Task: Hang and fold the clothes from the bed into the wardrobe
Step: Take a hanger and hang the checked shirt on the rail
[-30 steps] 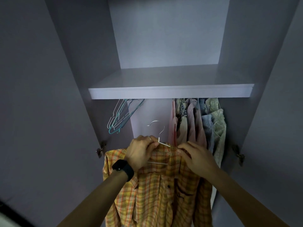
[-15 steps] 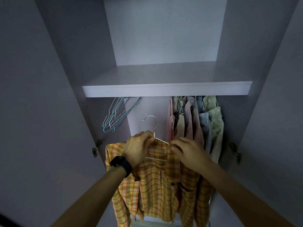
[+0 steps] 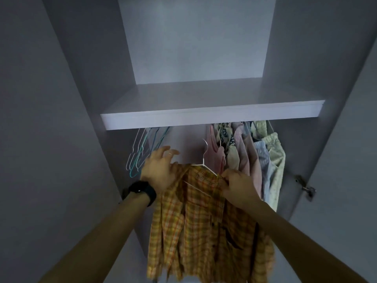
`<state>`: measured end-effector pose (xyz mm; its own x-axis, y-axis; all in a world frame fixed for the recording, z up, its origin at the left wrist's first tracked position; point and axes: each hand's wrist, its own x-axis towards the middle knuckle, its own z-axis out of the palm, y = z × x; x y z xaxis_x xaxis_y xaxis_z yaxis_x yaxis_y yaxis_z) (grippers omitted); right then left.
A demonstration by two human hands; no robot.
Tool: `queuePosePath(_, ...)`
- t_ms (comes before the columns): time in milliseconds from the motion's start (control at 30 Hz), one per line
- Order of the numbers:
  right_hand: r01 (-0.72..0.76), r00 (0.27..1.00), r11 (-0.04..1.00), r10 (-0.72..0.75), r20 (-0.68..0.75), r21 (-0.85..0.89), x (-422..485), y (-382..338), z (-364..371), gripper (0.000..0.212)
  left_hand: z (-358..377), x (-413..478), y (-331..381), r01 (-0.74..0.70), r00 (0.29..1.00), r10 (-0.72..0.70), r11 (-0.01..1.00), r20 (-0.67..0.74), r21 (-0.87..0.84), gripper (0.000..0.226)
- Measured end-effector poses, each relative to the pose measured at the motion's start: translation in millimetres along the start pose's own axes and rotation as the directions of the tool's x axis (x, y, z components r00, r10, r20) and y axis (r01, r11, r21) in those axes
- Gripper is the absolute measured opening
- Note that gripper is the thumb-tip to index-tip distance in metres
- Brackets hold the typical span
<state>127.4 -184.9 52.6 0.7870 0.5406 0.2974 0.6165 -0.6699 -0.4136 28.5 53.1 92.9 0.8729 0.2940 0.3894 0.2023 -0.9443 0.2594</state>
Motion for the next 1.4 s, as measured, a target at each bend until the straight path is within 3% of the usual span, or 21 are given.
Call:
queuePosePath(200, -0.12, 0.992, 0.992, 0.121, 0.026, -0.028, 34.4, -22.8, 24.8, 0.016, -21.0, 60.5, -37.6, -0.102, 0.957, 0.176, 0.949, -0.23, 0.298, 0.071)
queuePosePath(367, -0.184, 0.982, 0.981, 0.185, 0.03, -0.057, 79.0, -18.5, 61.4, 0.013, 13.4, 104.1, -57.3, -0.063, 0.937, 0.152, 0.96, -0.316, 0.273, 0.068)
queuePosePath(533, -0.232, 0.972, 0.97, 0.234, 0.008, -0.071, 101.5, -8.4, 104.1, 0.007, 40.6, 121.5, -67.6, -0.074, 0.862, 0.195, 0.961, -0.467, 0.265, 0.06)
queuePosePath(767, -0.264, 0.948, 0.964, 0.25, -0.195, -0.046, 148.1, 8.5, 136.2, 0.018, 62.9, 138.6, -79.9, -0.093, 0.714, 0.268, 0.952, -0.647, 0.292, 0.056)
queuePosePath(900, -0.287, 0.914, 0.957, 0.258, -0.314, -0.048, 194.6, 9.7, 122.7, 0.01, 69.5, 143.5, -81.7, -0.072, 0.65, 0.282, 0.947, -0.706, 0.312, 0.055)
queuePosePath(1033, -0.316, 0.871, 0.948, 0.271, -0.409, -0.045, 239.7, 7.3, 111.4, 0.026, 73.2, 148.5, -80.7, -0.059, 0.624, 0.265, 0.954, -0.735, 0.294, 0.055)
queuePosePath(1167, -0.342, 0.882, 0.939, 0.305, -0.359, -0.044, 271.7, 11.6, 118.5, 0.018, 73.2, 152.0, -84.8, -0.055, 0.607, 0.282, 0.948, -0.743, 0.314, 0.055)
queuePosePath(1267, -0.361, 0.889, 0.931, 0.324, -0.322, -0.059, 277.5, 19.6, 128.2, 0.026, 78.0, 150.8, -85.2, -0.056, 0.592, 0.284, 0.948, -0.754, 0.313, 0.054)
queuePosePath(1400, -0.371, 0.898, 0.928, 0.349, -0.267, -0.035, 264.3, 25.8, 131.3, 0.024, 77.8, 150.4, -87.1, -0.064, 0.627, 0.274, 0.951, -0.729, 0.302, 0.054)
